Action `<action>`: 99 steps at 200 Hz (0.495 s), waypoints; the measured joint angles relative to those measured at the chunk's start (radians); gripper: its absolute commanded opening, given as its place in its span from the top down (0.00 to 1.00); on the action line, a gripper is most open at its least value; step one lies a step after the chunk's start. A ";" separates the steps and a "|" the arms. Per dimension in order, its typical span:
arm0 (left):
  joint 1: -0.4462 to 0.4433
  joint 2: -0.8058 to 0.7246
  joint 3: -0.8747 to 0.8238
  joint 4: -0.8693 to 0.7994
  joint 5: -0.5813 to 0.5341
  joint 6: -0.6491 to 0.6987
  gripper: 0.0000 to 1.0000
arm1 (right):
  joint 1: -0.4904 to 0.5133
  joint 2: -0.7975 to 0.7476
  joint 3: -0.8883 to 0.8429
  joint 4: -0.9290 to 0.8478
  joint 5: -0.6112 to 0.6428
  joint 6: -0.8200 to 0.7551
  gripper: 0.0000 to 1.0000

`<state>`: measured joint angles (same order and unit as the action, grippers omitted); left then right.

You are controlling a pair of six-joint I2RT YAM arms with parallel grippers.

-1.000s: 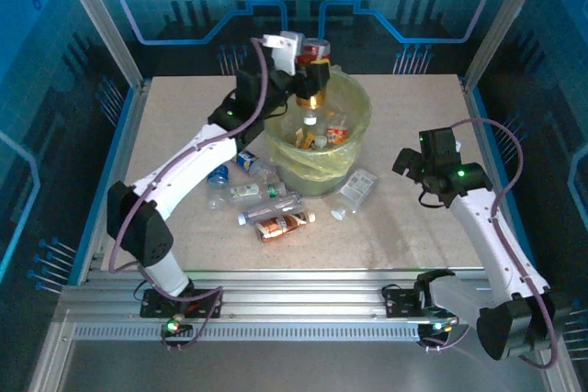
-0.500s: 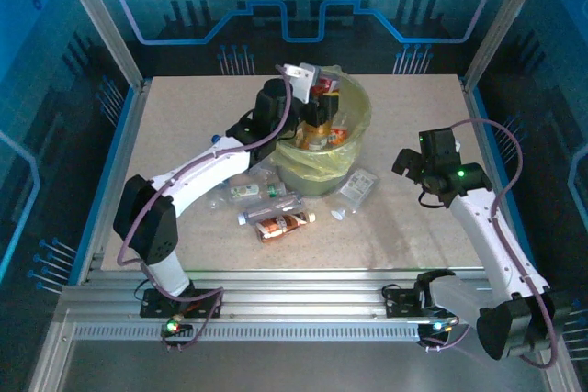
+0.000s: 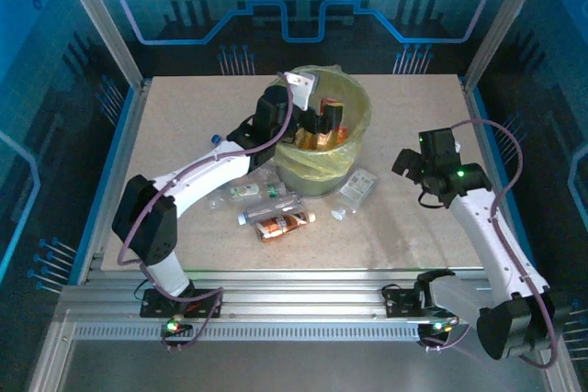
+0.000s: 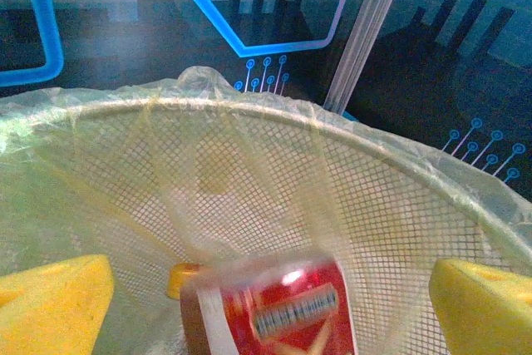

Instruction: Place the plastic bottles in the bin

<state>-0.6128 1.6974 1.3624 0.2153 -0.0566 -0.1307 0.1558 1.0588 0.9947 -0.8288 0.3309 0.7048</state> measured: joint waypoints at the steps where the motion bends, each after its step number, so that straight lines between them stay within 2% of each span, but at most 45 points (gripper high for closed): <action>1: 0.000 -0.001 0.000 0.000 0.000 0.000 0.01 | 0.000 0.000 0.000 0.000 0.000 0.000 0.00; 53: 0.000 -0.035 -0.004 -0.005 -0.038 0.000 0.02 | 0.000 0.004 0.000 -0.001 -0.003 0.007 0.00; 99: 0.000 -0.045 -0.004 -0.053 -0.124 -0.001 0.01 | 0.000 0.014 -0.007 -0.003 -0.046 0.052 0.00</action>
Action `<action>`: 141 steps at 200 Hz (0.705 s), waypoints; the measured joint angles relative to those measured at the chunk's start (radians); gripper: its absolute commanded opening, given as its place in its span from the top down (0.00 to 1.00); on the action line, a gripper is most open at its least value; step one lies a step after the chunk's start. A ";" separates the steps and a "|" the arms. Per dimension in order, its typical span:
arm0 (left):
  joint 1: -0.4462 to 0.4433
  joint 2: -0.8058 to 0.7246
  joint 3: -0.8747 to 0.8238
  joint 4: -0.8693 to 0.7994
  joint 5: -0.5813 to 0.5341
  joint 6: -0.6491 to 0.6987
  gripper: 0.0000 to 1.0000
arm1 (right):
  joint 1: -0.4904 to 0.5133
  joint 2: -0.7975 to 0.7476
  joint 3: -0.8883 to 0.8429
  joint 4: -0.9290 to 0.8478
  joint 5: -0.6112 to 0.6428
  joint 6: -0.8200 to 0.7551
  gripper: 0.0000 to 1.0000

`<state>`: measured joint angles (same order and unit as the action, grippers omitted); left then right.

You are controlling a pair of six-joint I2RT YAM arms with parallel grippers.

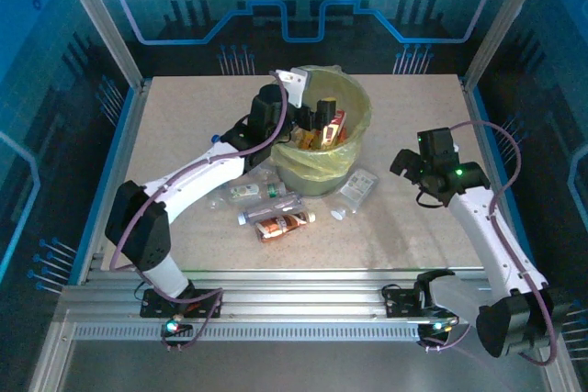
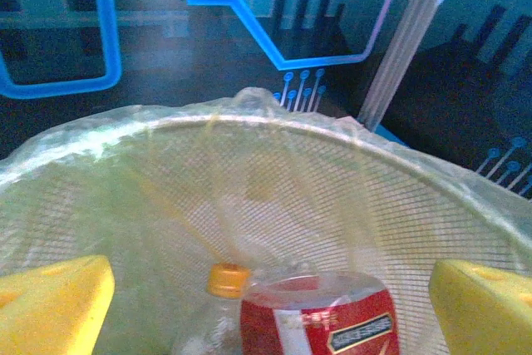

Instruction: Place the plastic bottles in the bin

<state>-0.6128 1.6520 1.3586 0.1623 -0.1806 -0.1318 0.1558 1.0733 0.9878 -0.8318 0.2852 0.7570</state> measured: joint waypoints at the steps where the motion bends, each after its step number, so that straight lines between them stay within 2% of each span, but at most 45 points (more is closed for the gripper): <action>1: 0.000 -0.001 0.000 -0.001 -0.002 0.000 0.01 | 0.000 0.000 -0.002 0.001 -0.003 0.003 0.00; 50: 0.000 -0.112 -0.060 -0.027 -0.109 -0.001 0.01 | 0.024 0.000 -0.087 0.036 -0.082 0.064 0.00; 109: 0.000 -0.351 -0.200 -0.016 -0.271 -0.020 0.01 | 0.156 0.057 -0.137 0.133 -0.133 0.128 0.00; 141: 0.003 -0.455 -0.310 0.000 -0.370 -0.031 0.01 | 0.196 0.115 -0.145 0.191 -0.150 0.154 0.00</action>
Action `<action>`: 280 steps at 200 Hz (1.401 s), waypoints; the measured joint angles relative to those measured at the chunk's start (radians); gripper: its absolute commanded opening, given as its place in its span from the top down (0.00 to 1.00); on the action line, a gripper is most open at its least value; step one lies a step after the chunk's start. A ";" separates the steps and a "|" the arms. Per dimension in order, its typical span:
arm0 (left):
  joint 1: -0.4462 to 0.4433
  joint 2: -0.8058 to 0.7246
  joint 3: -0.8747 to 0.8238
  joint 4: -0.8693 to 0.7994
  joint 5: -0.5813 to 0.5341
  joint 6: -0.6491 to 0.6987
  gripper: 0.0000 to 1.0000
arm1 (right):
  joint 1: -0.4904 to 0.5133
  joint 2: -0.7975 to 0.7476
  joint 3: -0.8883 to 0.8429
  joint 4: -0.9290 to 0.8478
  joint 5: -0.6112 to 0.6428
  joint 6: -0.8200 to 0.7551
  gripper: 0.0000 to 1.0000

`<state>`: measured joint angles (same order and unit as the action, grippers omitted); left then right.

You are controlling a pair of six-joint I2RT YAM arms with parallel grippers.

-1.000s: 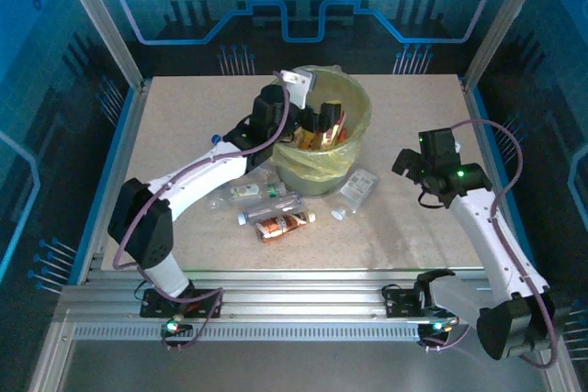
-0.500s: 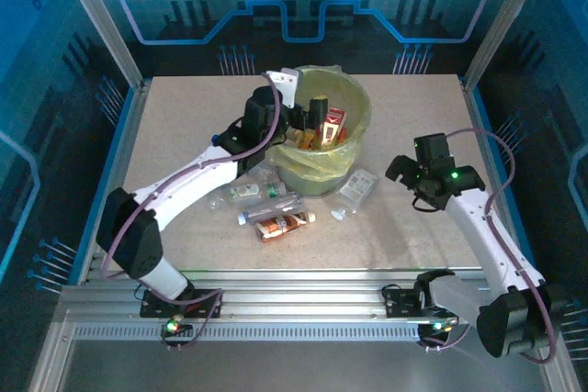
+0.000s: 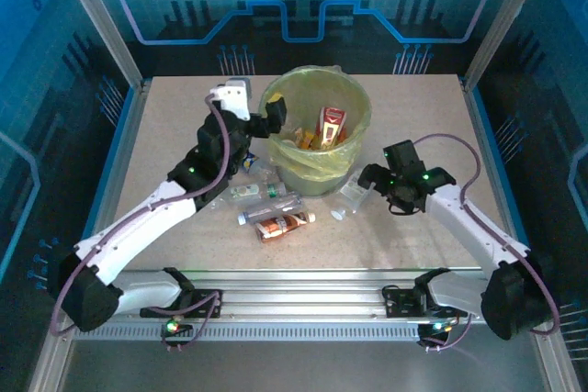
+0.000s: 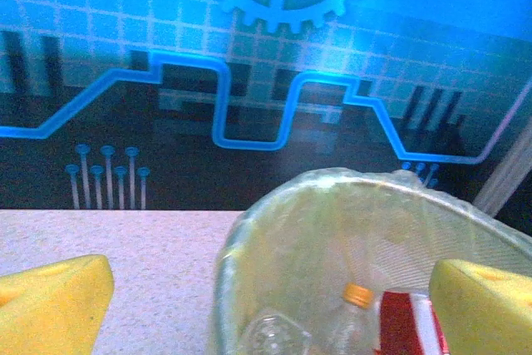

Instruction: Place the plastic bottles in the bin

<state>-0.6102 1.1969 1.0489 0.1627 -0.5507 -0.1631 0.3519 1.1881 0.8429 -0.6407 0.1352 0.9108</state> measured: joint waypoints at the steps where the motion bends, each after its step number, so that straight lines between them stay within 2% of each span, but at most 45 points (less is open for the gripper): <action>1: 0.000 -0.002 -0.002 0.000 -0.002 0.000 0.01 | 0.001 0.001 0.000 0.002 -0.001 0.001 0.00; 68: 0.079 -0.119 -0.144 0.001 -0.108 -0.083 0.01 | 0.017 0.088 -0.019 0.130 -0.038 0.032 0.00; 134: 0.099 -0.135 -0.154 0.000 -0.111 -0.129 0.01 | 0.021 0.186 -0.020 0.161 -0.039 0.036 0.00; 188: 0.104 -0.135 -0.154 -0.001 -0.111 -0.153 0.01 | 0.018 0.247 -0.020 0.159 -0.039 0.035 0.04; 280: 0.105 -0.135 -0.154 -0.001 -0.111 -0.153 0.01 | -0.078 0.238 -0.020 0.091 -0.031 0.004 0.07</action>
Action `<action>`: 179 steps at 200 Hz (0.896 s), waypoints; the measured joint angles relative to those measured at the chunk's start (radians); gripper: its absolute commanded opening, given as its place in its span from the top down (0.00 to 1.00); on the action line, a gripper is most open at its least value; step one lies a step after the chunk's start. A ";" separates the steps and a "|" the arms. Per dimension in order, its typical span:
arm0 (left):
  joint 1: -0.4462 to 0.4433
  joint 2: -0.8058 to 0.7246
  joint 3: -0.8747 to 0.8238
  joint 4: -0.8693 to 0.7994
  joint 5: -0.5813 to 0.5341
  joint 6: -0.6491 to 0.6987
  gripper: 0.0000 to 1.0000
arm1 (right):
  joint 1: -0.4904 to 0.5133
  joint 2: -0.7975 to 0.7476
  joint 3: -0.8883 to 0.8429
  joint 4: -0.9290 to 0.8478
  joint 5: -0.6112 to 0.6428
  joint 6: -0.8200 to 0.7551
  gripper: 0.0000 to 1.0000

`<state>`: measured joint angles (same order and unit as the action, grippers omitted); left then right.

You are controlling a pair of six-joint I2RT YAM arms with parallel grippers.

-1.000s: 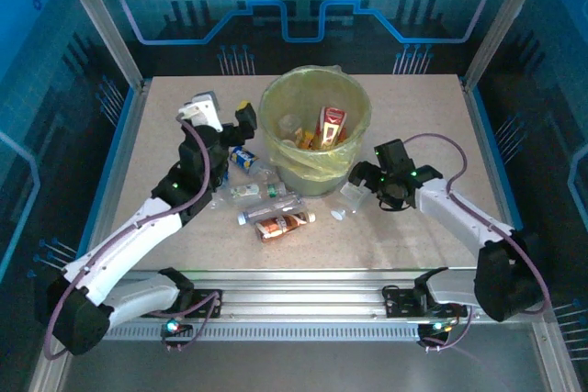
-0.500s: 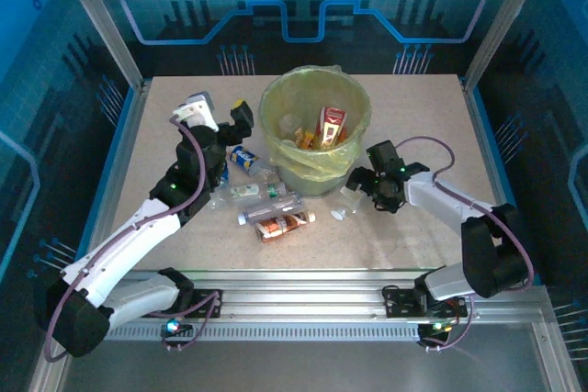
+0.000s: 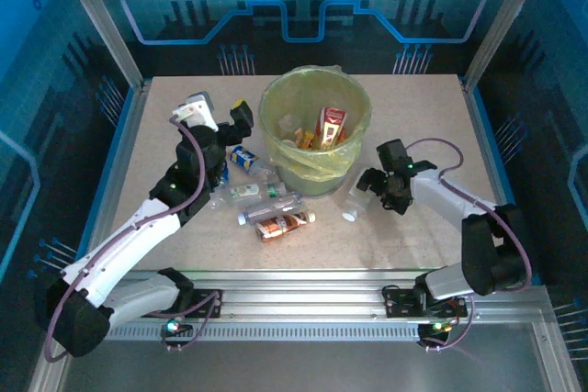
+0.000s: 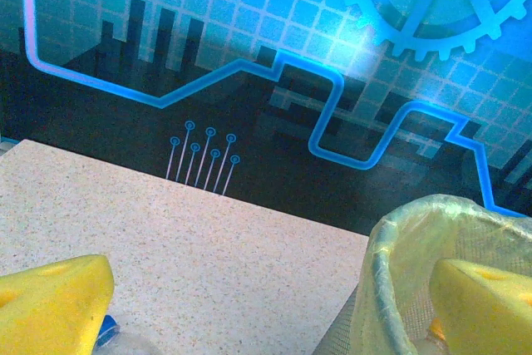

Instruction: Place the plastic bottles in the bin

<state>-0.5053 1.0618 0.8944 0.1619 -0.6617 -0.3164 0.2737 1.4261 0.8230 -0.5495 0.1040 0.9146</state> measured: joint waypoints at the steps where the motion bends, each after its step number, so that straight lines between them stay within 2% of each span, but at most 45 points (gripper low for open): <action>1: 0.000 0.000 0.000 0.000 0.000 0.000 0.01 | -0.002 0.000 0.000 0.000 0.001 -0.001 0.07; 37: 0.002 0.000 0.000 0.000 0.000 0.000 0.01 | -0.078 -0.028 0.000 -0.061 0.027 -0.049 0.06; 66: 0.006 0.000 0.000 0.000 0.000 0.000 0.01 | -0.124 -0.064 0.000 -0.114 0.037 -0.108 0.01; 116: 0.008 0.000 0.000 0.000 0.000 0.000 0.01 | -0.117 -0.097 0.060 -0.163 -0.016 -0.278 0.00; 179: 0.013 0.006 0.000 -0.001 0.000 0.000 0.01 | -0.035 0.011 0.128 -0.188 -0.019 -0.420 0.00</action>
<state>-0.4927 1.0676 0.8944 0.1612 -0.6613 -0.3164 0.2382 1.4368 0.9508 -0.7376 0.0849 0.4950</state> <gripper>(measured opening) 0.989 0.998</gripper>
